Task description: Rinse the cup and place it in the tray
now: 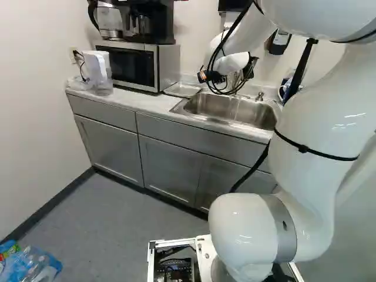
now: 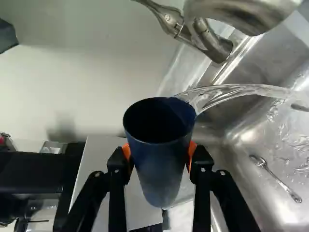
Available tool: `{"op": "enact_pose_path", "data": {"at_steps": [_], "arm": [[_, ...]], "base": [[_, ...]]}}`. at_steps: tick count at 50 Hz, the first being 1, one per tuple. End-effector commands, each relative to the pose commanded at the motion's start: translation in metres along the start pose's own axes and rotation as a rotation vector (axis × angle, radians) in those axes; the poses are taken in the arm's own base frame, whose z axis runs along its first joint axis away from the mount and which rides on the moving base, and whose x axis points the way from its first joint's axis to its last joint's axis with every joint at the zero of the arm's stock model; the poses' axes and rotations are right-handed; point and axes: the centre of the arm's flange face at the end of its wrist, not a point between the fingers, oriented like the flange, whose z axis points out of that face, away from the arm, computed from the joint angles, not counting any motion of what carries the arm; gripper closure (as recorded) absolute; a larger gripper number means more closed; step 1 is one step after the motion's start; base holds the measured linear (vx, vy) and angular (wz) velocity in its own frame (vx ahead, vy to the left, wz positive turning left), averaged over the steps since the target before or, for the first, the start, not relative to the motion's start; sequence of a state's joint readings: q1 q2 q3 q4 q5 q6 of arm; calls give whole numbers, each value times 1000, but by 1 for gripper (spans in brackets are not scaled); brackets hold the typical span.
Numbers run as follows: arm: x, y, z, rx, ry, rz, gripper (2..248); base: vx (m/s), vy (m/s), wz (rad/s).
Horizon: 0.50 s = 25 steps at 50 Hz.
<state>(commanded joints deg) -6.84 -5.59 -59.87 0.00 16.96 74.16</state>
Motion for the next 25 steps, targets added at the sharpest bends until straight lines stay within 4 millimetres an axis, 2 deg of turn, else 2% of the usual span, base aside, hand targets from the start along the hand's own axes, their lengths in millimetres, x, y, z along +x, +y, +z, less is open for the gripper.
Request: {"op": "enact_pose_path", "data": {"at_steps": [25], "arm": [[0,0,0,0,0,264,126]], "base": [[0,0,0]]}}
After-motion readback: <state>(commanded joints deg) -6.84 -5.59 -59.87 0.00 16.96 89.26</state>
